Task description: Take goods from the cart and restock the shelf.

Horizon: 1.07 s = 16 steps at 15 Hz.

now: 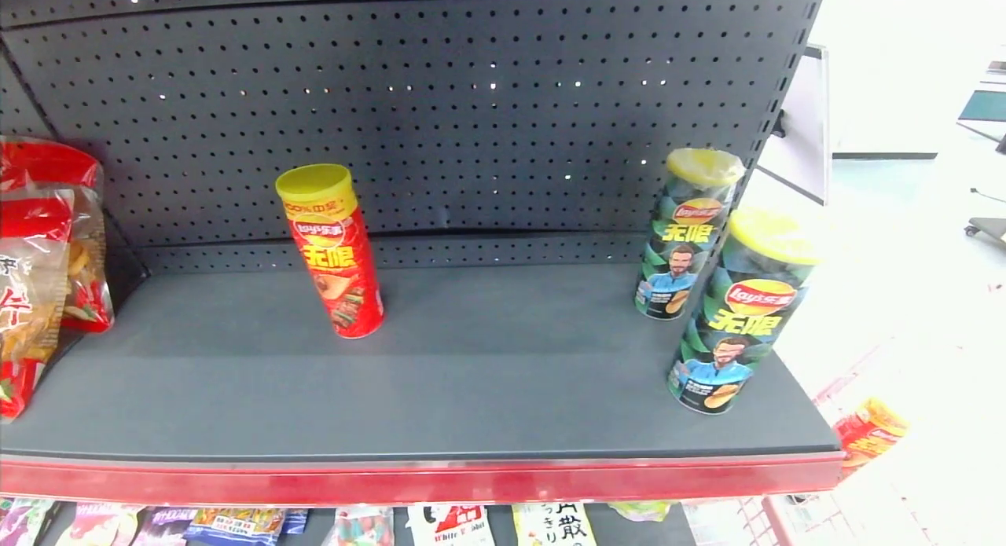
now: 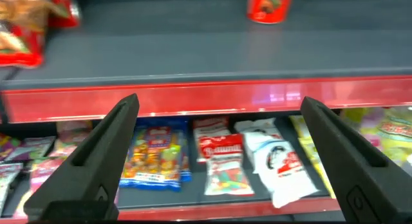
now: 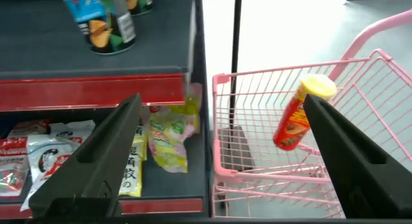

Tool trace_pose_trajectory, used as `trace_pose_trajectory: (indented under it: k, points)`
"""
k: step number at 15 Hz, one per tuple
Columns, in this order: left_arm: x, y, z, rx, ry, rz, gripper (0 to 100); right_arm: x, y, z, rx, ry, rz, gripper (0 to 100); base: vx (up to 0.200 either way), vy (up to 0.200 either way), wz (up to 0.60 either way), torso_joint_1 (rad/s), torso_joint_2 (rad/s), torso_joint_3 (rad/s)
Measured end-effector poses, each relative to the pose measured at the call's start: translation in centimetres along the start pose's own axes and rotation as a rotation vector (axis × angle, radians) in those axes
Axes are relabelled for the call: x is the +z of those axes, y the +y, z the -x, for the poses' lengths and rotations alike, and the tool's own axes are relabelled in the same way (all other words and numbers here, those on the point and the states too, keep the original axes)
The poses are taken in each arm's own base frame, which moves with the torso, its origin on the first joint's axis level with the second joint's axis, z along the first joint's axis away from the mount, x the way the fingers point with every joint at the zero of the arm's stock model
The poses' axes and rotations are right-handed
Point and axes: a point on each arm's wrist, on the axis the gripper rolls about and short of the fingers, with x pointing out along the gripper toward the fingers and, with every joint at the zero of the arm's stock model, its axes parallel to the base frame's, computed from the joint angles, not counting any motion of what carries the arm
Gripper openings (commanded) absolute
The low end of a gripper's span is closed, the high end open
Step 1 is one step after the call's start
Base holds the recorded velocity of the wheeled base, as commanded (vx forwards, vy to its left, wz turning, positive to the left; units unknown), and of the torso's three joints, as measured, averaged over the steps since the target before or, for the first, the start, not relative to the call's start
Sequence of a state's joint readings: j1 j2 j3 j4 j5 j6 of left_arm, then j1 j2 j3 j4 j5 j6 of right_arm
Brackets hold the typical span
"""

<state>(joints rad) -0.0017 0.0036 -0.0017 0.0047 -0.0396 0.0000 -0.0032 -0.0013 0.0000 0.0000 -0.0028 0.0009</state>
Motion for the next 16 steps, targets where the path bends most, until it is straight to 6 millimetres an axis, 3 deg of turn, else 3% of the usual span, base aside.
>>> trace_pose_trajectory:
  k: [12,16]
  points:
    - [0.00,0.00,0.00,0.000,0.000,0.000,100,0.00,0.00,0.00,0.001,0.000,0.001,100,0.000,-0.200,0.00,0.003,0.00,0.002]
    - [0.01,-0.01,0.00,0.000,-0.001,0.000,100,0.00,0.00,0.00,0.001,0.000,0.000,100,0.000,0.000,0.00,0.000,0.00,0.000]
